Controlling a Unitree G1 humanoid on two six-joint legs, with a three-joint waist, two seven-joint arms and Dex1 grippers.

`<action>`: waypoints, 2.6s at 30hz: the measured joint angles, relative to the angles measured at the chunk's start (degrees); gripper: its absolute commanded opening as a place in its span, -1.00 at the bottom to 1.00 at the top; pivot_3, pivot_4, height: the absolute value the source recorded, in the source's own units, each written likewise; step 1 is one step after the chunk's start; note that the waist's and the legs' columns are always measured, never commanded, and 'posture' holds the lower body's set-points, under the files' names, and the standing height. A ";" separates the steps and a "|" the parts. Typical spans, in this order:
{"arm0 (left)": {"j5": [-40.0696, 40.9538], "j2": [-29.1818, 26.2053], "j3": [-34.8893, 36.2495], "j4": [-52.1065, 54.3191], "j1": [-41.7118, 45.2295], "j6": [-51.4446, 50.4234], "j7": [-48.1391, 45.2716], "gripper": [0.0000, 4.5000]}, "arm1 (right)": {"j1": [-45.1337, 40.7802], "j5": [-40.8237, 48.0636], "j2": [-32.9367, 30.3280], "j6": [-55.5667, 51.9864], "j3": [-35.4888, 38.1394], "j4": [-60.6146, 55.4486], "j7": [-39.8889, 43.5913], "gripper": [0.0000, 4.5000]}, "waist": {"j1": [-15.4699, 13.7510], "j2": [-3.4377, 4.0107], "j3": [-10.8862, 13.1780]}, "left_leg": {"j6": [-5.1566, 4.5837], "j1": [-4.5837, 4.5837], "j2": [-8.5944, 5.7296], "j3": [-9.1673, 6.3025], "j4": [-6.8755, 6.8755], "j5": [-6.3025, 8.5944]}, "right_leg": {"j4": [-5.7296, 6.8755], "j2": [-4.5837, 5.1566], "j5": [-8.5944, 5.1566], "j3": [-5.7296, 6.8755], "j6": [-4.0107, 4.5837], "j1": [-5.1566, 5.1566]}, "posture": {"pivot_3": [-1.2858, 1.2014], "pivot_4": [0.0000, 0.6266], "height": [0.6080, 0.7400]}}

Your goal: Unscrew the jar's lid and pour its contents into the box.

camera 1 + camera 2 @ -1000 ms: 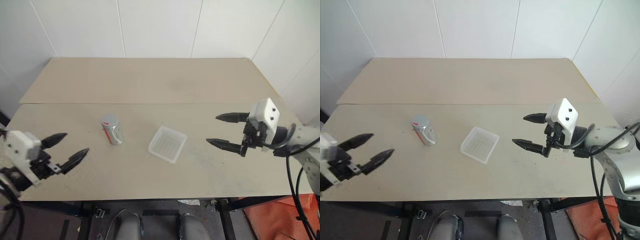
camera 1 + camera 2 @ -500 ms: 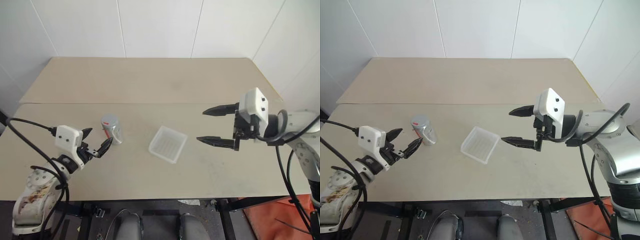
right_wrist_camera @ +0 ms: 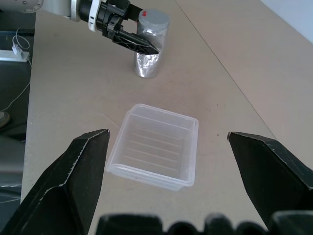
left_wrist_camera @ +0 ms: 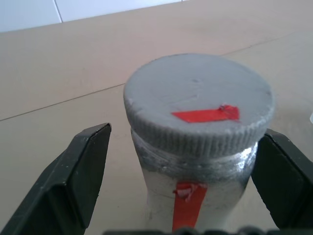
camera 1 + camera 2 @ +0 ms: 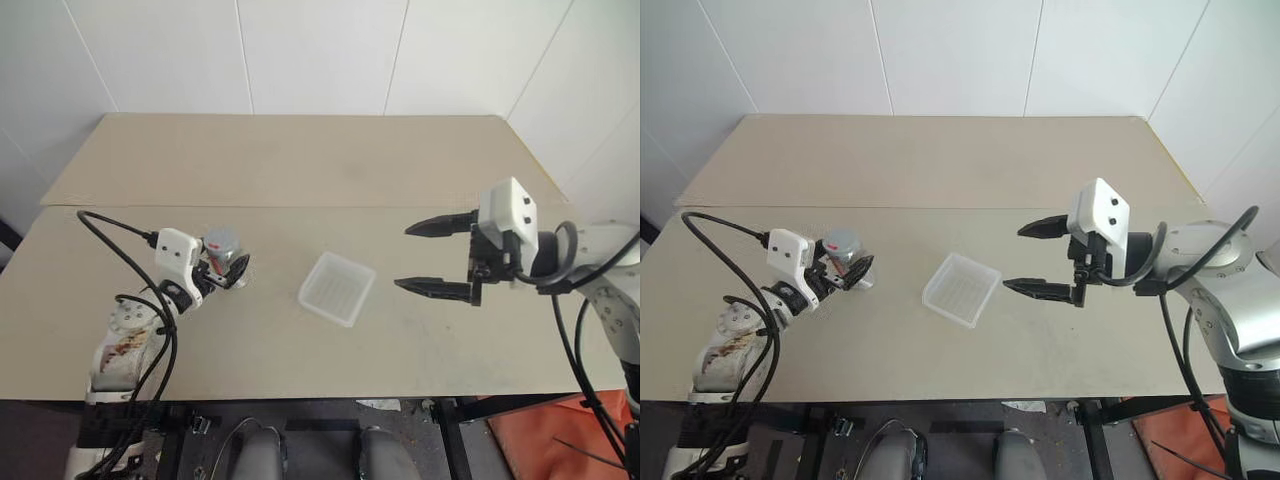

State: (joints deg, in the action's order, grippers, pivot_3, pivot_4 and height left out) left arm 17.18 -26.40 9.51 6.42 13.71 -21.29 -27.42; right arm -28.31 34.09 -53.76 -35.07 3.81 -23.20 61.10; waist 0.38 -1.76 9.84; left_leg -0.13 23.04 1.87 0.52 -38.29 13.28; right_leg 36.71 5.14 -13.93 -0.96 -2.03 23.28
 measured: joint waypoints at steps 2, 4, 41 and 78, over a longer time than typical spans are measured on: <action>-0.35 0.36 -0.23 -0.66 0.01 0.00 0.68 0.46 | 0.00 0.06 0.00 0.00 0.01 0.00 -0.07 1.00 | 0.02 0.00 0.00 | 0.00 0.00 0.01 -0.01 0.00 0.00 | 0.00 -0.01 0.00 0.00 0.00 0.00 | 0.03 -0.52 1.00; -0.59 0.70 -0.22 -0.92 0.01 0.17 1.16 0.19 | 0.02 0.30 0.00 0.00 0.04 0.00 -0.11 1.00 | 0.02 0.00 0.00 | 0.00 0.01 0.00 -0.01 0.00 0.00 | 0.00 0.00 0.00 0.00 0.00 0.00 | 0.03 -0.52 1.00; 10.37 -4.46 -14.61 -19.80 37.07 -3.62 -44.39 -0.14 | -23.53 2.56 29.02 -19.59 -10.10 3.58 -30.85 1.00 | 0.51 0.02 0.01 | -0.01 1.08 0.00 -0.13 -0.46 -0.02 | 0.42 -0.08 0.03 0.07 -0.01 1.00 | 0.03 -0.52 1.00; 16.31 -9.16 -22.46 -20.23 36.84 3.80 -62.08 -0.14 | -29.77 -0.51 29.95 4.73 -16.91 30.52 15.88 0.25 | 1.08 0.05 0.03 | -0.01 1.01 0.08 -0.23 -0.51 -0.02 | 0.44 -0.19 0.03 0.10 -0.01 0.98 | 0.03 -0.52 1.00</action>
State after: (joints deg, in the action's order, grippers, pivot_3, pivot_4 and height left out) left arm 33.48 -35.56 -12.95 -13.81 50.55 -17.49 -89.50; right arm -58.07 33.58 -23.81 -30.34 -13.09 7.32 76.98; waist 1.47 -1.71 9.87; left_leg -0.14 24.06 1.95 0.29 -38.80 13.26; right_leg 37.14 4.95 -13.91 -0.86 -2.04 24.26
